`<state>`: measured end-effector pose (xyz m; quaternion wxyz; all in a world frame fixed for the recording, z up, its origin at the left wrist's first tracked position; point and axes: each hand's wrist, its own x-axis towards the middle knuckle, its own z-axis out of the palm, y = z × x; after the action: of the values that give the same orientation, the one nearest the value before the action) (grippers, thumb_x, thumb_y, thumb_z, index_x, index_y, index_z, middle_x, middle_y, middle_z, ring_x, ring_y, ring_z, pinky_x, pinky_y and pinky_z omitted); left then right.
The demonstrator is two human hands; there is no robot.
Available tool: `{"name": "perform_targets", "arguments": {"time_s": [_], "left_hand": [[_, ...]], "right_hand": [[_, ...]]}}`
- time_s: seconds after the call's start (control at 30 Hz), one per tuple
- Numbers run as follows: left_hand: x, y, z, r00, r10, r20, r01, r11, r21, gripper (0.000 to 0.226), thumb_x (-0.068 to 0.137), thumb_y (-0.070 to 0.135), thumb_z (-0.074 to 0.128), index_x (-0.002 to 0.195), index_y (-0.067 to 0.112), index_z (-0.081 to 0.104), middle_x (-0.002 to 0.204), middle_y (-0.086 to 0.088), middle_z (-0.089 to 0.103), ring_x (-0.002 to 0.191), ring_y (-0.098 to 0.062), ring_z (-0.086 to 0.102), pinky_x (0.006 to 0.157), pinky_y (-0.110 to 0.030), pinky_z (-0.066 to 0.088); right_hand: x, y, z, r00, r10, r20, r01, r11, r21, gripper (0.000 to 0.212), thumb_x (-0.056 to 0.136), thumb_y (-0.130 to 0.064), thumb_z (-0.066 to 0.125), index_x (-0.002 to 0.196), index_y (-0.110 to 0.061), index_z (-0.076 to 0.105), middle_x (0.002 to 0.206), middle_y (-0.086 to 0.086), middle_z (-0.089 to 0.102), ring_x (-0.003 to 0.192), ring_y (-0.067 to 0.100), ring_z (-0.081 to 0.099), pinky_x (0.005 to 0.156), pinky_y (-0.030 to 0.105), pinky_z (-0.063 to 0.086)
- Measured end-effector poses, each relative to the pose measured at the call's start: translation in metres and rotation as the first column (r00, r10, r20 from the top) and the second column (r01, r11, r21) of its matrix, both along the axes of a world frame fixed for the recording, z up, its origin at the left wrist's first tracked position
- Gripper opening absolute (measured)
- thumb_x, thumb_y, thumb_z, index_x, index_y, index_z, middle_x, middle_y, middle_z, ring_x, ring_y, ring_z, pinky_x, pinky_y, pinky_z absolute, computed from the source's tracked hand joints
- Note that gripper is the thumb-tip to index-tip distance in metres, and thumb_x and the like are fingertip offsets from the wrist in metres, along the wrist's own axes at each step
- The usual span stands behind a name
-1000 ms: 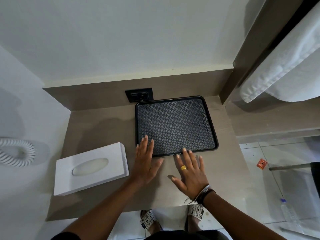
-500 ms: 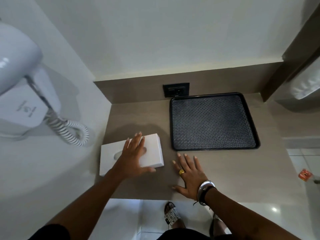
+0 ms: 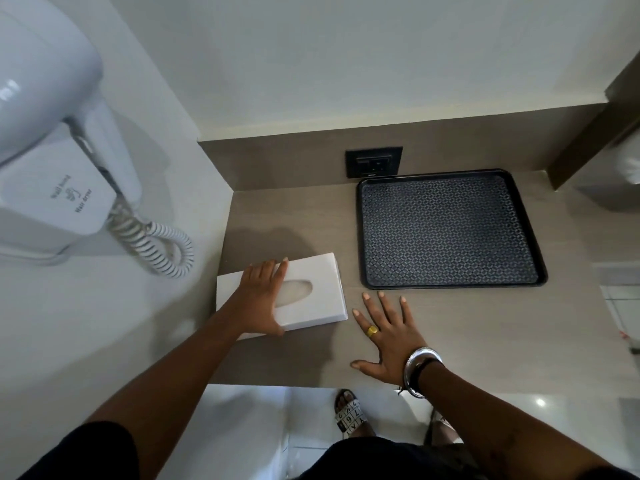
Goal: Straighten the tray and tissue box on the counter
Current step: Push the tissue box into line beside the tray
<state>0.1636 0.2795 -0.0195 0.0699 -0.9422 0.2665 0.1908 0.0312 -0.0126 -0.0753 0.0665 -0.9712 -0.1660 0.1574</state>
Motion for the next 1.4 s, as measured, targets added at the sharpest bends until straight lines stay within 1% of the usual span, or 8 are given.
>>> {"name": "perform_targets", "arguments": {"time_s": [0.27, 0.5, 0.7, 0.87, 1.0, 1.1, 1.2, 1.4], "left_hand": [[0.004, -0.012, 0.007, 0.95, 0.304, 0.072, -0.299, 0.951, -0.078, 0.14, 0.046, 0.074, 0.076, 0.154, 0.021, 0.005, 0.153, -0.016, 0.028, 0.138, -0.034, 0.032, 0.115, -0.052, 0.027], [0.027, -0.04, 0.015, 0.641, 0.766, 0.04, -0.745, 0.634, -0.206, 0.142, 0.051, 0.075, 0.079, 0.154, 0.016, 0.001, 0.155, -0.023, 0.027, 0.142, -0.043, 0.028, 0.115, -0.059, 0.024], [0.038, -0.045, 0.011, 0.494, 0.869, 0.039, -0.847, 0.491, -0.203, 0.138, 0.053, 0.074, 0.077, 0.154, 0.012, 0.008, 0.152, -0.027, 0.032, 0.139, -0.044, 0.034, 0.114, -0.058, 0.028], [0.032, -0.038, 0.005, 0.496, 0.864, 0.086, -0.832, 0.502, -0.237, 0.132, 0.056, 0.078, 0.072, 0.153, 0.009, 0.015, 0.147, -0.029, 0.037, 0.134, -0.046, 0.038, 0.112, -0.057, 0.031], [0.023, -0.041, 0.004, 0.512, 0.856, 0.071, -0.818, 0.511, -0.263, 0.13, 0.063, 0.089, 0.055, 0.155, 0.008, 0.01, 0.157, -0.03, 0.023, 0.145, -0.046, 0.023, 0.118, -0.063, 0.02], [-0.001, -0.036, 0.002, 0.666, 0.732, 0.142, -0.666, 0.669, -0.329, 0.127, 0.067, 0.092, 0.041, 0.157, 0.009, 0.009, 0.163, -0.027, 0.007, 0.152, -0.042, 0.009, 0.12, -0.061, 0.007], [-0.044, -0.017, -0.008, 0.832, 0.491, 0.258, -0.393, 0.85, -0.35, 0.122, 0.071, 0.091, 0.035, 0.157, 0.007, 0.016, 0.164, -0.026, 0.008, 0.152, -0.041, 0.008, 0.121, -0.058, 0.01], [-0.059, -0.005, -0.021, 0.884, 0.39, 0.259, -0.316, 0.905, -0.284, 0.127, 0.065, 0.097, 0.032, 0.157, 0.01, 0.019, 0.165, -0.022, 0.01, 0.153, -0.037, 0.009, 0.12, -0.063, 0.011]], "right_hand": [[0.0, 0.0, -0.002, 1.0, -0.013, -0.006, 0.013, 1.0, 0.01, 0.1, 0.073, -0.086, 0.04, 0.15, -0.023, 0.032, 0.16, 0.013, 0.023, 0.144, 0.041, 0.02, 0.111, 0.068, 0.014], [0.0, -0.001, -0.005, 1.0, -0.014, 0.018, 0.013, 1.0, 0.023, 0.099, 0.073, -0.085, 0.041, 0.151, -0.026, 0.028, 0.161, 0.01, 0.02, 0.145, 0.039, 0.018, 0.113, 0.065, 0.01], [0.001, -0.001, -0.008, 1.0, -0.007, 0.008, 0.007, 1.0, 0.028, 0.099, 0.073, -0.085, 0.041, 0.151, -0.025, 0.029, 0.161, 0.011, 0.021, 0.145, 0.039, 0.021, 0.112, 0.065, 0.011], [0.003, -0.002, -0.011, 1.0, -0.012, -0.001, 0.012, 1.0, 0.026, 0.099, 0.073, -0.085, 0.04, 0.151, -0.025, 0.028, 0.161, 0.01, 0.02, 0.145, 0.039, 0.019, 0.113, 0.064, 0.007], [0.003, -0.003, -0.012, 1.0, -0.008, -0.001, 0.008, 1.0, 0.029, 0.096, 0.074, -0.082, 0.041, 0.15, -0.025, 0.031, 0.16, 0.011, 0.023, 0.144, 0.04, 0.022, 0.113, 0.064, 0.008], [0.004, -0.003, -0.011, 1.0, -0.001, 0.008, 0.001, 1.0, 0.021, 0.092, 0.075, -0.079, 0.044, 0.149, -0.024, 0.035, 0.159, 0.012, 0.027, 0.142, 0.041, 0.026, 0.111, 0.064, 0.012], [0.004, -0.003, -0.01, 1.0, 0.003, 0.02, -0.003, 1.0, 0.009, 0.09, 0.076, -0.076, 0.045, 0.148, -0.023, 0.037, 0.158, 0.013, 0.029, 0.142, 0.041, 0.028, 0.11, 0.064, 0.012], [0.004, -0.003, -0.007, 1.0, 0.009, 0.02, -0.008, 1.0, -0.012, 0.087, 0.079, -0.074, 0.042, 0.15, -0.023, 0.035, 0.16, 0.012, 0.025, 0.144, 0.04, 0.022, 0.113, 0.064, 0.012]]}}
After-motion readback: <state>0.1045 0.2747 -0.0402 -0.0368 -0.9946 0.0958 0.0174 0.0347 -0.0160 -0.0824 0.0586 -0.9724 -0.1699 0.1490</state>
